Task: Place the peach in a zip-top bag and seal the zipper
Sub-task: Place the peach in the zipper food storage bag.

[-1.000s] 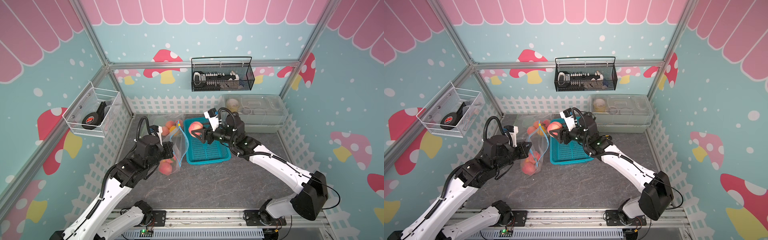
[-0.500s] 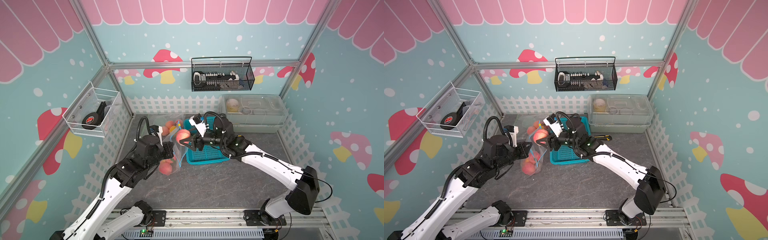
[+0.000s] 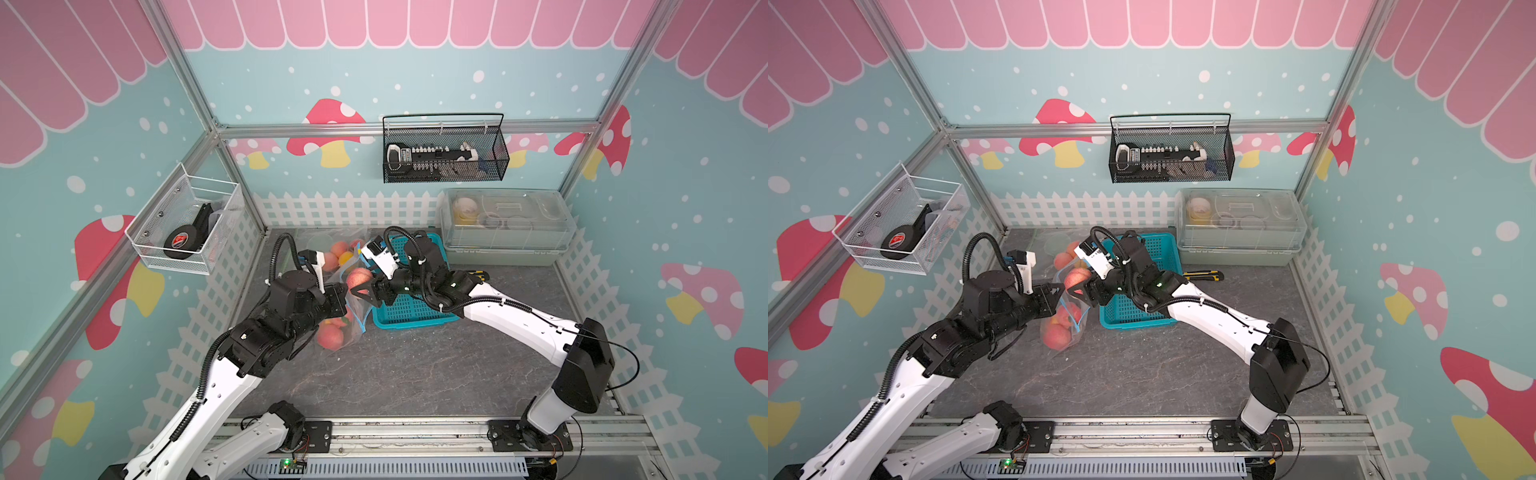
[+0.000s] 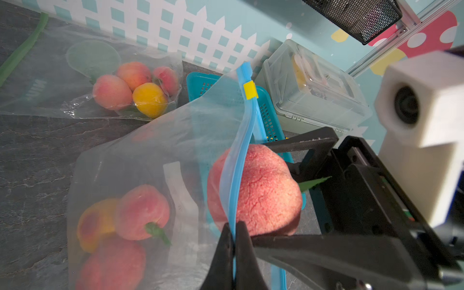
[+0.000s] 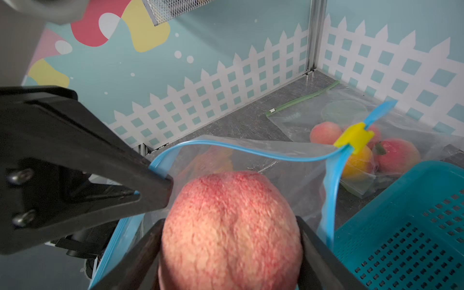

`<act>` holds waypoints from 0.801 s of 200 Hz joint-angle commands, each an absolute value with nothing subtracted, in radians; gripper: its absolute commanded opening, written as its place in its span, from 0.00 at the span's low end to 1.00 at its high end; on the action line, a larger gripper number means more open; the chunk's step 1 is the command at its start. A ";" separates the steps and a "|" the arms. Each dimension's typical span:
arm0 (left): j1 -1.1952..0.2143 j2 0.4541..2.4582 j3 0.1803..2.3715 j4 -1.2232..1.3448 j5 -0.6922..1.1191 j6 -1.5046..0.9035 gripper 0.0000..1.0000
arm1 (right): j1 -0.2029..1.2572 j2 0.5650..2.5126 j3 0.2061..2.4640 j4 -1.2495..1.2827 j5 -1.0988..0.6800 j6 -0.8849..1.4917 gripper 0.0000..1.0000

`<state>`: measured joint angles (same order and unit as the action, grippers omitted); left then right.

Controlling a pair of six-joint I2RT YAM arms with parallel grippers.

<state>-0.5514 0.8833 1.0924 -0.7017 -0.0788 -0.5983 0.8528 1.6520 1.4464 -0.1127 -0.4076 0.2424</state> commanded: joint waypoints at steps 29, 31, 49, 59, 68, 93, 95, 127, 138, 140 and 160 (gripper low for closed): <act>-0.554 0.870 1.093 -0.680 -0.067 -0.601 0.00 | 0.864 1.671 1.480 -0.143 -0.389 0.204 0.76; -0.555 0.870 1.093 -0.681 -0.068 -0.600 0.00 | 0.864 1.671 1.480 -0.142 -0.389 0.205 0.76; -0.555 0.869 1.091 -0.680 -0.069 -0.598 0.00 | 0.865 1.666 1.481 -0.144 -0.391 0.199 0.78; -0.554 0.870 1.089 -0.681 -0.071 -0.598 0.00 | 0.865 1.664 1.480 -0.143 -0.391 0.197 0.79; -0.555 0.870 1.088 -0.681 -0.072 -0.598 0.00 | 0.865 1.659 1.479 -0.141 -0.394 0.194 0.79; -0.554 0.870 1.086 -0.682 -0.077 -0.597 0.00 | 0.865 1.637 1.461 -0.110 -0.403 0.189 0.81; -0.555 0.870 1.086 -0.682 -0.076 -0.597 0.00 | 0.865 1.634 1.457 -0.106 -0.403 0.189 0.81; -0.554 0.871 1.083 -0.682 -0.077 -0.596 0.00 | 0.864 1.591 1.408 -0.031 -0.413 0.183 0.83; -0.555 0.871 1.083 -0.681 -0.077 -0.595 0.00 | 0.864 1.578 1.397 -0.018 -0.408 0.180 0.83; -0.554 0.870 1.083 -0.681 -0.076 -0.595 0.00 | 0.864 1.577 1.395 -0.014 -0.407 0.178 0.83; -0.555 0.870 1.089 -0.689 -0.076 -0.588 0.00 | 0.864 1.536 1.357 0.021 -0.350 0.160 0.83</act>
